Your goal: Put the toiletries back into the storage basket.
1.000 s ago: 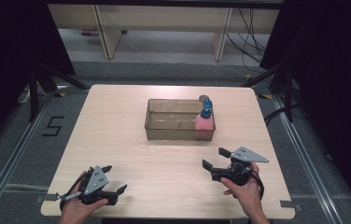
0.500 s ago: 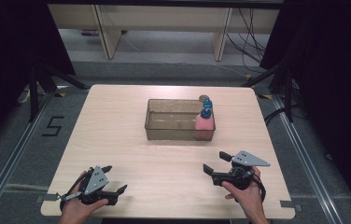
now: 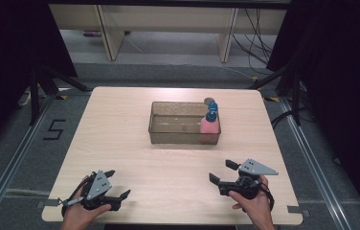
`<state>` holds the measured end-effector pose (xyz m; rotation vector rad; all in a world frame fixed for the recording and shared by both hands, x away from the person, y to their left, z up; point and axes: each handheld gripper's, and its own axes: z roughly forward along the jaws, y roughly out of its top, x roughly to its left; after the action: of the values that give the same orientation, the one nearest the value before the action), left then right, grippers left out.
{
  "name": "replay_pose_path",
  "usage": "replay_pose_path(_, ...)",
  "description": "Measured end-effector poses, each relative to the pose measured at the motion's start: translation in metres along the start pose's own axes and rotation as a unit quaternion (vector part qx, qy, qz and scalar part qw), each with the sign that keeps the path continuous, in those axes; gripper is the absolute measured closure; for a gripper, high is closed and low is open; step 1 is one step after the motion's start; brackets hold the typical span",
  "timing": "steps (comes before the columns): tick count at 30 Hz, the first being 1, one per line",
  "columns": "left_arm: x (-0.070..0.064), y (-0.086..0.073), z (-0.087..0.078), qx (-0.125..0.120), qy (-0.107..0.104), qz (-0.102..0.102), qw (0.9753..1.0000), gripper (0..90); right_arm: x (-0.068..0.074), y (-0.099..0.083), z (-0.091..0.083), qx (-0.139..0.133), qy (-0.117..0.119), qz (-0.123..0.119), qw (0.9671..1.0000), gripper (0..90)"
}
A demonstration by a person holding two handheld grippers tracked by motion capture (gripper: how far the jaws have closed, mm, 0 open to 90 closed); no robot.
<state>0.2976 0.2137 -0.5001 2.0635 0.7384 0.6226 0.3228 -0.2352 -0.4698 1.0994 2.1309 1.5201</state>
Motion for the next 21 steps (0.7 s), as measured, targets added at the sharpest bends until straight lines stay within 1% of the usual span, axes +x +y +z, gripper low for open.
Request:
replay_pose_path(1,0.000,0.000,0.000,0.001,0.001,0.002,1.0000,15.0,0.000,-0.001,0.000,0.000,-0.004,-0.002,1.0000,15.5)
replay_pose_path(2,0.000,0.000,0.000,0.000,0.000,0.000,1.0000,14.9,0.003,-0.001,-0.002,0.011,-0.002,0.019,0.9998,15.5)
replay_pose_path(3,0.000,0.000,0.000,0.000,0.001,0.000,1.0000,14.9,0.003,-0.002,-0.002,0.007,-0.001,0.017,0.9998,15.5)
replay_pose_path(4,0.000,0.000,0.000,0.000,0.001,0.001,1.0000,15.0,0.001,-0.002,-0.001,0.004,-0.001,0.000,1.0000,15.5)
replay_pose_path(5,0.000,0.000,0.000,0.000,0.001,0.000,1.0000,14.9,0.002,-0.003,-0.001,0.001,-0.001,-0.005,1.0000,15.5)
replay_pose_path(6,0.000,0.000,0.000,0.002,0.001,0.002,1.0000,14.9,0.002,-0.003,-0.001,0.001,-0.001,-0.005,1.0000,15.5)
replay_pose_path(8,0.000,0.000,0.000,0.000,0.001,0.000,1.0000,14.9,0.003,-0.004,-0.003,0.005,0.003,-0.001,1.0000,15.5)
replay_pose_path(9,0.000,0.000,0.000,-0.001,0.001,-0.002,1.0000,14.9,0.003,-0.005,-0.003,0.001,0.002,-0.005,1.0000,15.5)
replay_pose_path(10,0.000,0.000,0.000,0.001,0.001,-0.001,1.0000,14.9,0.005,-0.005,-0.003,0.008,0.007,0.005,0.9999,15.5)
replay_pose_path(11,0.000,0.000,0.000,0.005,0.002,0.002,1.0000,15.0,0.005,-0.005,-0.005,0.013,0.000,0.001,0.9999,15.5)
replay_pose_path(12,0.001,0.000,0.000,0.005,0.002,0.003,1.0000,15.0,0.004,-0.006,-0.004,0.001,-0.003,-0.012,0.9999,15.5)
replay_pose_path(13,0.000,0.000,0.000,0.003,0.001,0.000,1.0000,15.0,0.005,-0.006,-0.005,0.005,0.006,-0.005,1.0000,15.5)
replay_pose_path(14,0.000,0.000,0.000,0.003,0.001,0.000,1.0000,15.0,0.007,-0.007,-0.006,0.009,0.006,0.009,0.9999,15.5)
replay_pose_path(15,0.001,0.000,0.000,0.005,0.002,0.003,1.0000,15.0,0.005,-0.007,-0.007,0.009,0.003,-0.003,1.0000,15.5)
replay_pose_path(16,0.001,0.000,0.000,0.005,0.002,0.003,1.0000,15.0,0.008,-0.008,-0.009,0.016,0.003,0.012,0.9998,15.5)
replay_pose_path(17,0.000,0.000,0.000,0.005,0.002,0.002,1.0000,14.9,0.006,-0.008,-0.009,0.012,0.002,0.002,0.9999,15.5)
replay_pose_path(18,0.000,0.000,0.000,0.004,0.001,0.002,1.0000,14.9,0.009,-0.009,-0.011,0.018,0.005,0.020,0.9996,15.5)
replay_pose_path(19,0.000,0.000,0.000,0.004,0.002,0.003,1.0000,14.9,0.006,-0.010,-0.011,0.009,0.000,-0.002,1.0000,15.5)
replay_pose_path(20,0.000,0.000,0.000,0.004,0.003,0.003,1.0000,15.0,0.007,-0.011,-0.011,0.009,0.005,0.010,0.9999,15.5)
replay_pose_path(21,0.000,0.000,0.000,0.005,0.003,0.003,1.0000,15.0,0.007,-0.011,-0.012,0.010,0.004,0.008,0.9999,15.5)
